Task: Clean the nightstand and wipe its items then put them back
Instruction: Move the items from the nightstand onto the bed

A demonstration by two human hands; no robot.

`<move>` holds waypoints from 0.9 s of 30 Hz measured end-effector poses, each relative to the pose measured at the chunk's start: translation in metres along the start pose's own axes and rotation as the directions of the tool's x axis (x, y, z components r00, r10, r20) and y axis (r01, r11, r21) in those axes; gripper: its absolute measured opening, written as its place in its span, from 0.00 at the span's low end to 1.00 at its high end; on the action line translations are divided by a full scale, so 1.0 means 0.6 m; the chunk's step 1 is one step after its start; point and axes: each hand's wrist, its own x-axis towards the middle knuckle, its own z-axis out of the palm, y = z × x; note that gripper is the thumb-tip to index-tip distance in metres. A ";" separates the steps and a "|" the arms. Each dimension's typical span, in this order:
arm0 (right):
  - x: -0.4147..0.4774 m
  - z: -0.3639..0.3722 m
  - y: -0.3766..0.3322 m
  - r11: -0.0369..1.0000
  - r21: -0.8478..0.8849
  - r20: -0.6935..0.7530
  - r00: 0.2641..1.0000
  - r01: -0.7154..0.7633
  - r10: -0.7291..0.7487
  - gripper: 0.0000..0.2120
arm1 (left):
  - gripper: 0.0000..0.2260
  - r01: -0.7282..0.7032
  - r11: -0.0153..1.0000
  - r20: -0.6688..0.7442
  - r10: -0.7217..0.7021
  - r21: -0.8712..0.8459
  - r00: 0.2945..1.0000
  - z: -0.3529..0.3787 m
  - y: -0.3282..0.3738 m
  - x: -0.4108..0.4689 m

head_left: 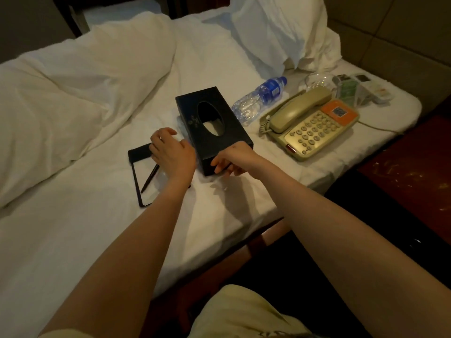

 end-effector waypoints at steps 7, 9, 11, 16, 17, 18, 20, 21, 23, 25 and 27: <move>-0.019 -0.079 0.018 0.981 0.195 -0.142 0.989 -0.019 0.048 0.09 | 0.13 -0.156 0.982 0.089 0.166 -0.110 0.982 0.022 0.095 -0.013; -0.023 -0.100 0.030 0.963 0.269 -0.174 0.983 -0.008 0.056 0.09 | 0.12 -0.196 0.972 0.126 0.213 -0.129 0.969 0.029 0.122 -0.021; -0.027 -0.119 0.042 0.941 0.337 -0.216 0.974 0.012 0.065 0.10 | 0.12 -0.232 0.961 0.161 0.255 -0.147 0.953 0.037 0.148 -0.030; -0.034 -0.165 0.063 0.881 0.472 -0.330 0.932 0.023 0.152 0.06 | 0.13 -0.300 0.936 0.255 0.340 -0.184 0.905 0.063 0.204 -0.056; -0.036 -0.175 0.068 0.870 0.493 -0.346 0.921 0.018 0.177 0.05 | 0.13 -0.311 0.930 0.274 0.356 -0.196 0.894 0.069 0.214 -0.063; -0.038 -0.185 0.074 0.860 0.510 -0.361 0.911 0.014 0.200 0.04 | 0.12 -0.325 0.922 0.289 0.376 -0.211 0.880 0.074 0.224 -0.071; -0.044 -0.207 0.090 0.845 0.535 -0.391 0.891 0.018 0.229 0.04 | 0.12 -0.350 0.904 0.322 0.416 -0.244 0.850 0.087 0.243 -0.089; -0.048 -0.218 0.099 0.840 0.543 -0.405 0.882 0.022 0.239 0.04 | 0.12 -0.355 0.896 0.338 0.432 -0.265 0.836 0.093 0.253 -0.097; -0.058 -0.239 0.119 0.830 0.557 -0.434 0.861 0.027 0.263 0.04 | 0.12 -0.364 0.883 0.370 0.458 -0.298 0.809 0.108 0.273 -0.114; -0.069 -0.262 0.141 0.814 0.579 -0.473 0.830 0.040 0.296 0.05 | 0.12 -0.394 0.873 0.402 0.484 -0.288 0.777 0.123 0.296 -0.133; -0.081 -0.284 0.162 0.793 0.606 -0.511 0.795 0.063 0.328 0.07 | 0.12 -0.430 0.858 0.430 0.513 -0.280 0.743 0.138 0.320 -0.156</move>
